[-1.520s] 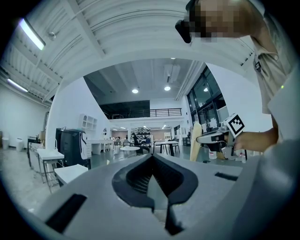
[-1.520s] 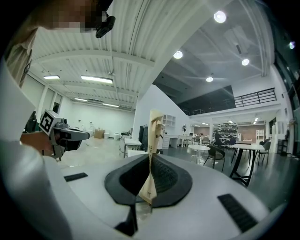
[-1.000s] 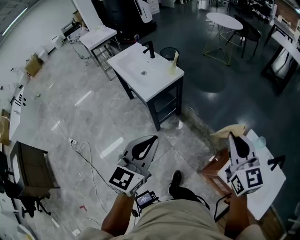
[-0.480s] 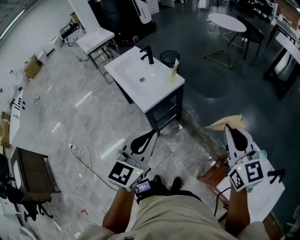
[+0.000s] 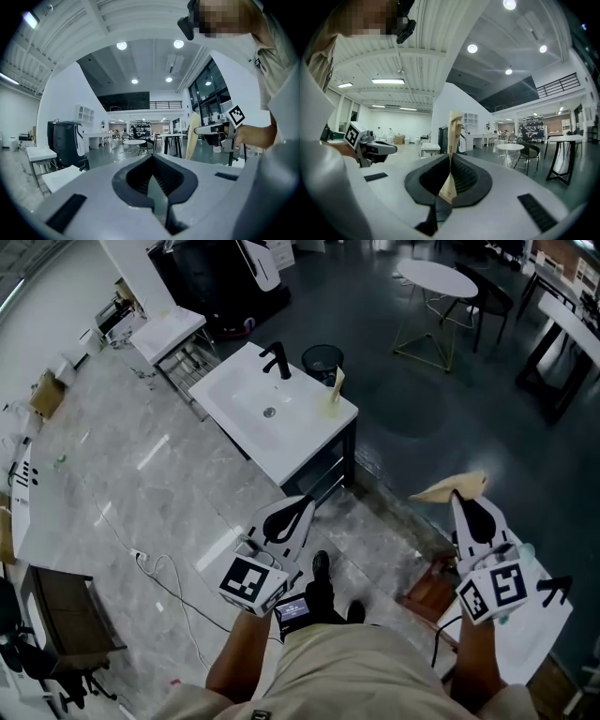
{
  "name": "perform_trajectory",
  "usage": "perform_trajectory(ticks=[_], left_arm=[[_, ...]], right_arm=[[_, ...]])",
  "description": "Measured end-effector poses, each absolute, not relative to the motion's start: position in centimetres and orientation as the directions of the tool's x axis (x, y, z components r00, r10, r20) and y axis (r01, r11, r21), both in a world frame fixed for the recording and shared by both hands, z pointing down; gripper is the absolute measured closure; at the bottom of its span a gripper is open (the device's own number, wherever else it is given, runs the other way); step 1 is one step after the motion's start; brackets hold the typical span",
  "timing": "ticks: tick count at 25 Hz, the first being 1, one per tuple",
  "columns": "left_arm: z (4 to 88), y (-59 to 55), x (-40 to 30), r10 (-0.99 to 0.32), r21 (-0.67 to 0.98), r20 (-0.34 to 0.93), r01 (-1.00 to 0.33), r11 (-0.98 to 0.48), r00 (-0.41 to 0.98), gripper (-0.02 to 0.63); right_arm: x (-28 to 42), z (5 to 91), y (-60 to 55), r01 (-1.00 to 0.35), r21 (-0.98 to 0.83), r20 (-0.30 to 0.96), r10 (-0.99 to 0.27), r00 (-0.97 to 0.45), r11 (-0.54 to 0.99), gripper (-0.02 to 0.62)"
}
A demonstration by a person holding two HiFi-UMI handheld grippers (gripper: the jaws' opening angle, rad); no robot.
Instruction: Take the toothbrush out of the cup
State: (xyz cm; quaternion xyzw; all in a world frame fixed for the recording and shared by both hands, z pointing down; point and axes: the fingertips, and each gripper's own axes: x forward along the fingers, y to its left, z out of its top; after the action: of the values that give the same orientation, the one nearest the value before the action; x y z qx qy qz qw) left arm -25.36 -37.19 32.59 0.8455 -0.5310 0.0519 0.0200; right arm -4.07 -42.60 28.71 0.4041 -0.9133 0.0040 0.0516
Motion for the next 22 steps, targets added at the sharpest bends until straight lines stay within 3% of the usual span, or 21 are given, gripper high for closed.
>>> perform_trajectory(ticks=[22], left_arm=[[42.5, -64.4, -34.4, -0.832, -0.020, 0.254, -0.857, -0.514, 0.493, 0.600]], right_arm=[[-12.0, 33.3, -58.2, -0.847, 0.000, 0.213, -0.828, -0.519, 0.531, 0.581]])
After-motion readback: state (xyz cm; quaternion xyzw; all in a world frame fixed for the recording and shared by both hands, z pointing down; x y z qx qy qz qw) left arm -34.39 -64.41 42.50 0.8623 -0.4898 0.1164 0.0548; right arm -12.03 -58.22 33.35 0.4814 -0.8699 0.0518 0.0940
